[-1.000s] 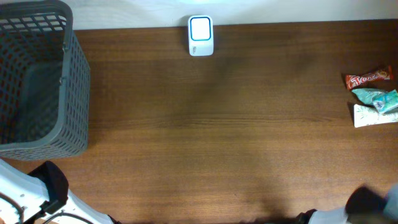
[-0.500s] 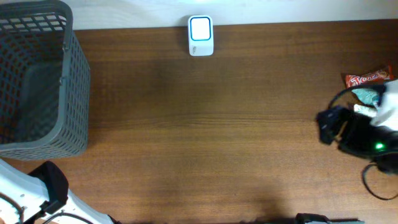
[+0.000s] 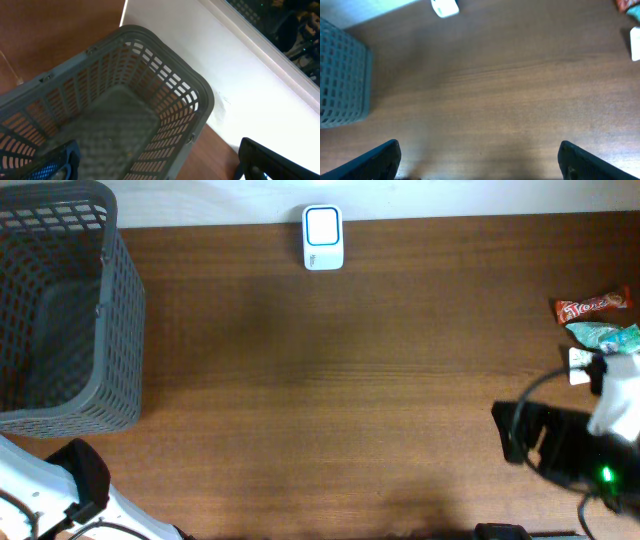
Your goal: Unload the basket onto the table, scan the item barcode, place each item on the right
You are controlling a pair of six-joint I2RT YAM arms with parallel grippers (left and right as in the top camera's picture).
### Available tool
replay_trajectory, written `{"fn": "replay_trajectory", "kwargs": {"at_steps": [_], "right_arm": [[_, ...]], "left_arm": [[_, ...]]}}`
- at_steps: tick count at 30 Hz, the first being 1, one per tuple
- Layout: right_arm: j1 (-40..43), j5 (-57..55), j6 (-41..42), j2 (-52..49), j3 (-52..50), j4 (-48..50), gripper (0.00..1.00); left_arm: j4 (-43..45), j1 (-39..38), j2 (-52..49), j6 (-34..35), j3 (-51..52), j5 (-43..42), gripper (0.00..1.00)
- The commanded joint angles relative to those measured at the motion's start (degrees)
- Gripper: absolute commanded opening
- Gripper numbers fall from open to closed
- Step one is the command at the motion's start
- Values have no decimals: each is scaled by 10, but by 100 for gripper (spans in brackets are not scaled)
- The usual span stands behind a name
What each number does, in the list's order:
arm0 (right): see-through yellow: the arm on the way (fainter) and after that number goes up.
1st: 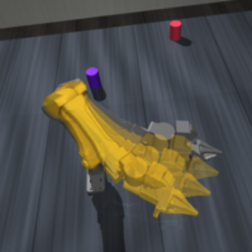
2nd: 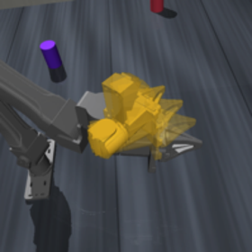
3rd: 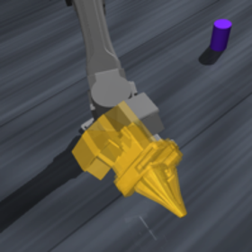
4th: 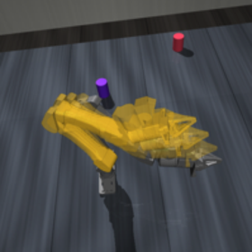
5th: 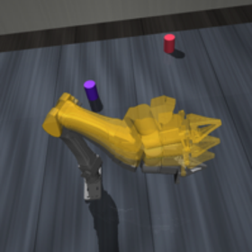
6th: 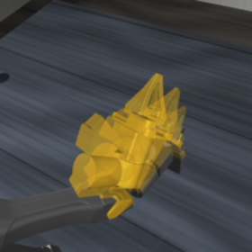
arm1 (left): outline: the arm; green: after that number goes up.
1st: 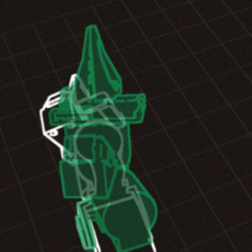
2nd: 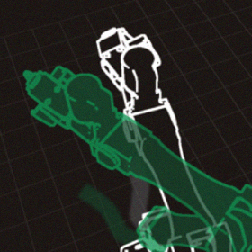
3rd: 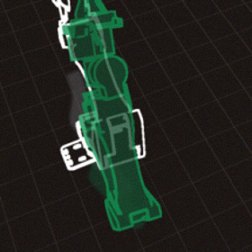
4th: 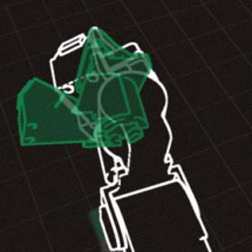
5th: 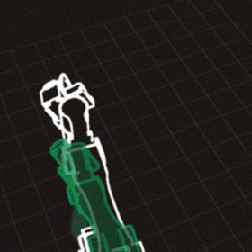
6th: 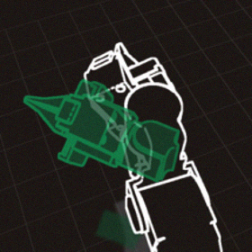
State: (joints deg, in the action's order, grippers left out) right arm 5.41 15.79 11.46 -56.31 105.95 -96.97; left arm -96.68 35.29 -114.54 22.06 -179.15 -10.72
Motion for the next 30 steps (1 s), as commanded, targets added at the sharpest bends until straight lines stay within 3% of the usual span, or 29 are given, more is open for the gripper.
{"fn": "replay_trajectory", "kwargs": {"at_steps": [1,10,19,30], "right_arm": [[-6,5,-19,43,-12,-3,99],[-6,10,-32,132,-209,17,99],[-6,49,-126,163,-215,46,99],[-6,48,-132,227,-215,46,99]], "left_arm": [[0,2,4,-5,-2,-2,99],[0,2,4,-5,-2,-2,99],[0,2,4,-5,-2,-2,99],[0,2,4,-5,-2,-2,99]]}}
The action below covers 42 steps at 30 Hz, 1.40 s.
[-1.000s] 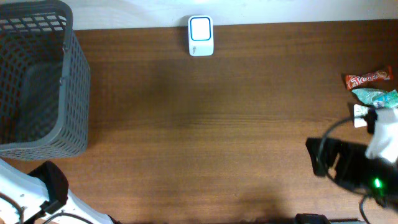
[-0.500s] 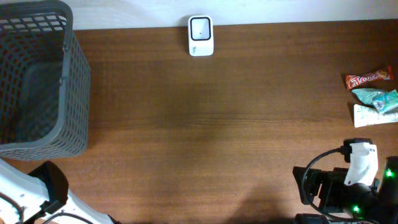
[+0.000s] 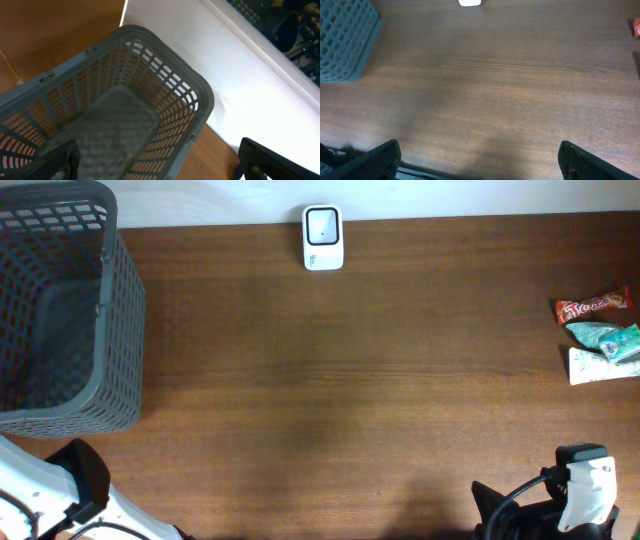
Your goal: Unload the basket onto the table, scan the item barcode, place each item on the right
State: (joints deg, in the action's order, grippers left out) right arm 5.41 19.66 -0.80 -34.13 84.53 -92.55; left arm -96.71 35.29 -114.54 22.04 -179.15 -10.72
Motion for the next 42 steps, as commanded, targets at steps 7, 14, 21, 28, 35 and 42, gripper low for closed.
{"fn": "replay_trajectory", "kwargs": {"at_steps": [7,14,21,28,35,42], "right_arm": [[-6,9,-10,5,-1,2,99],[-11,9,-24,6,-1,3,99],[-95,2,-24,132,-52,71,99],[-95,5,-24,185,-82,84,99],[-95,0,-24,185,-82,61,99],[-95,-4,-24,185,-82,49,99]], "left_arm": [[0,2,4,-5,-2,-2,99],[0,2,4,-5,-2,-2,99],[0,2,4,-5,-2,-2,99],[0,2,4,-5,-2,-2,99],[0,2,4,-5,-2,-2,99],[0,2,4,-5,-2,-2,99]]}}
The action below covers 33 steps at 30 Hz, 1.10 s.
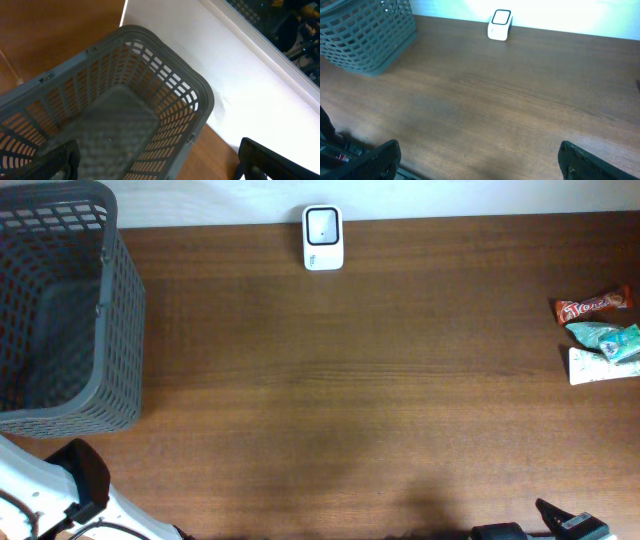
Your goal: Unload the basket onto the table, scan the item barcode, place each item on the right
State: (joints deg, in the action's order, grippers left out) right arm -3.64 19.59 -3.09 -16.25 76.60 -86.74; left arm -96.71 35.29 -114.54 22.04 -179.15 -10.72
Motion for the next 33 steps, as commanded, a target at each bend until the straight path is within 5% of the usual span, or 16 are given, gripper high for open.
{"fn": "replay_trajectory", "kwargs": {"at_steps": [1,8,13,19,25,33], "right_arm": [[-5,-3,-1,7,-2,-14,99],[-5,-15,-1,42,-2,-32,99],[3,-23,-34,82,-52,43,99],[3,-23,-117,160,-296,309,99],[3,-24,-117,160,-525,596,99],[3,-69,-115,160,-685,799,99]], "left_arm": [[0,2,4,-5,-2,-2,99],[0,2,4,-5,-2,-2,99],[0,2,4,-5,-2,-2,99],[0,2,4,-5,-2,-2,99],[0,2,4,-5,-2,-2,99],[0,2,4,-5,-2,-2,99]]}}
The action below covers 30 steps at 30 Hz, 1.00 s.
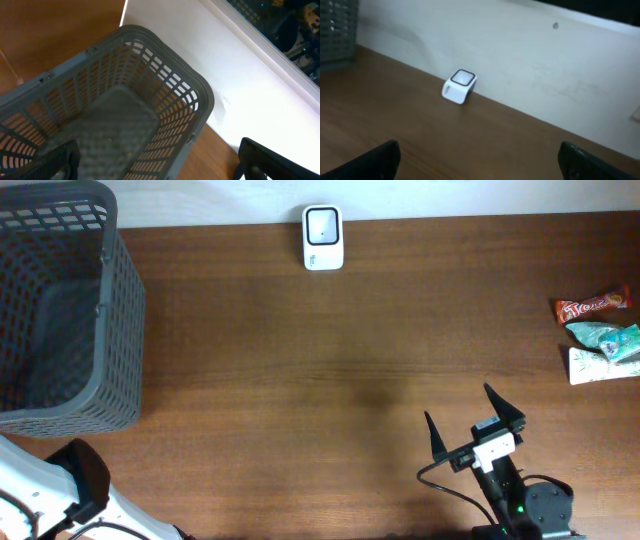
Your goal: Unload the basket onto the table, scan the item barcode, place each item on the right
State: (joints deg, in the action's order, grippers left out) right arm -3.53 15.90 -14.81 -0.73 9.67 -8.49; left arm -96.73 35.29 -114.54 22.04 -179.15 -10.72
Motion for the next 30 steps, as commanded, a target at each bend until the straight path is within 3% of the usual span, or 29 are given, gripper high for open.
{"fn": "replay_trajectory", "kwargs": {"at_steps": [1,8,11,30], "right_arm": [[2,-46,4,5,-21,19,99],[31,-100,43,5,-44,19,99],[32,-138,115,5,-89,48,99],[58,-177,183,5,-94,38,99]], "left_arm": [[0,2,4,-5,-2,-2,99],[0,2,4,-5,-2,-2,99],[0,2,4,-5,-1,-2,99],[0,2,4,-5,-2,-2,99]]}}
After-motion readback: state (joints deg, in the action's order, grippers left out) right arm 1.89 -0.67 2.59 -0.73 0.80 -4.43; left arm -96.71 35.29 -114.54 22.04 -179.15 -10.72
